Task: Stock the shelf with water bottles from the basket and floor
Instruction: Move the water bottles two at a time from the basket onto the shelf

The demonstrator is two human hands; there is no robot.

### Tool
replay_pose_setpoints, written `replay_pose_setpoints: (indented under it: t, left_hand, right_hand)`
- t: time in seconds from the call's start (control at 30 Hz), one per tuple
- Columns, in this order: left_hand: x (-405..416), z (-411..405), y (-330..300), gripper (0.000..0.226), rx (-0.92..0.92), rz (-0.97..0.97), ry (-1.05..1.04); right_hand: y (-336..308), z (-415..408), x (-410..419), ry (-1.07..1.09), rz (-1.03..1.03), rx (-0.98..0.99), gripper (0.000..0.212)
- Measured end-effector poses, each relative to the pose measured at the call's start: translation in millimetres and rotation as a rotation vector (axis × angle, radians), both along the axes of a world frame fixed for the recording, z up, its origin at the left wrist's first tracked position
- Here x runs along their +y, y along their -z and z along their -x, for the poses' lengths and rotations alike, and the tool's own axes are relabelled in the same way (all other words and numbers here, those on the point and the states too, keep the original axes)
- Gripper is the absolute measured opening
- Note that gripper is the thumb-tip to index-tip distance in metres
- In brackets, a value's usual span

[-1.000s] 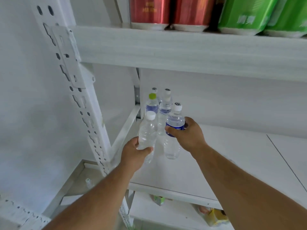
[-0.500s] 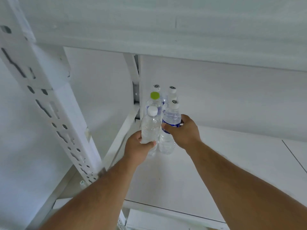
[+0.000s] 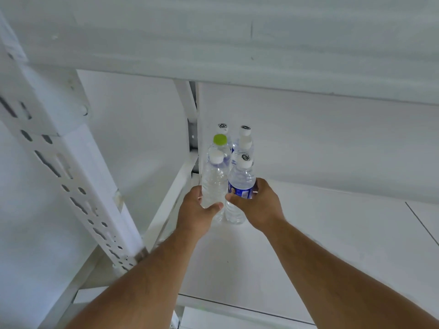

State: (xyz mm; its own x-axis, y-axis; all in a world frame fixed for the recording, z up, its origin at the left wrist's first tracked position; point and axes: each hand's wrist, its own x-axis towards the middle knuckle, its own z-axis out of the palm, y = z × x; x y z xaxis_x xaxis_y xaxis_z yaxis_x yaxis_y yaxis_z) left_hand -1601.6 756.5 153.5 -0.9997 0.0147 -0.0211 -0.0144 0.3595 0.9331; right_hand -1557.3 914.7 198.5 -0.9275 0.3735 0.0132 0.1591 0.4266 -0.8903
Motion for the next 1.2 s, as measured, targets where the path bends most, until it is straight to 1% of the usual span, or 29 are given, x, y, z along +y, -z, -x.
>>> replay_pose_setpoints:
  t: [0.07, 0.13, 0.3, 0.4, 0.47, 0.53, 0.6, 0.63, 0.73, 0.8, 0.87, 0.97, 1.07, 1.2]
  left_hand:
    - [1, 0, 0, 0.057, 0.003, 0.044, -0.007]
    - [2, 1, 1, 0.058, -0.004, 0.048, -0.004]
    - [0, 2, 5, 0.059, -0.02, 0.06, 0.009]
    - [-5, -5, 6, 0.069, -0.049, 0.062, 0.026]
    - [-9, -14, 3, 0.074, -0.075, 0.081, 0.027]
    - [-13, -29, -1, 0.069, -0.069, 0.132, 0.021]
    - [-17, -48, -6, 0.057, -0.022, 0.179, 0.048]
    - [-18, -60, -8, 0.054, -0.009, 0.201, 0.071]
    - [-25, -93, -17, 0.069, -0.017, 0.354, 0.152]
    - [-32, -115, -25, 0.076, -0.027, 0.505, 0.218]
    - [-40, -136, -36, 0.077, -0.006, 0.64, 0.285]
    - [-55, -168, -53, 0.076, 0.014, 0.773, 0.361]
    - [-73, -204, -64, 0.075, 0.033, 0.85, 0.417]
    - [-100, -253, -68, 0.073, 0.037, 0.886, 0.453]
  right_hand:
    - [5, -1, 2, -0.007, -0.008, -0.029, 0.052]
    - [9, 0, 4, -0.009, -0.021, -0.049, 0.051]
    - [12, 0, 4, -0.007, -0.005, -0.08, 0.063]
    - [15, -4, 3, -0.016, -0.008, -0.124, 0.069]
    - [16, -11, 2, -0.028, -0.046, -0.176, 0.069]
    - [17, -24, -1, -0.027, -0.093, -0.245, 0.065]
    - [15, -41, -5, -0.035, -0.136, -0.31, 0.062]
    - [14, -51, -7, -0.048, -0.158, -0.334, 0.063]
    - [7, -85, -16, -0.102, -0.261, -0.386, 0.07]
    - [1, -109, -21, -0.145, -0.396, -0.38, 0.066]
    - [-5, -134, -26, -0.194, -0.546, -0.346, 0.063]
    - [-10, -172, -36, -0.251, -0.712, -0.334, 0.073]
    - [-14, -212, -53, -0.259, -0.753, -0.342, 0.079]
    - [-19, -270, -84, -0.246, -0.752, -0.353, 0.076]
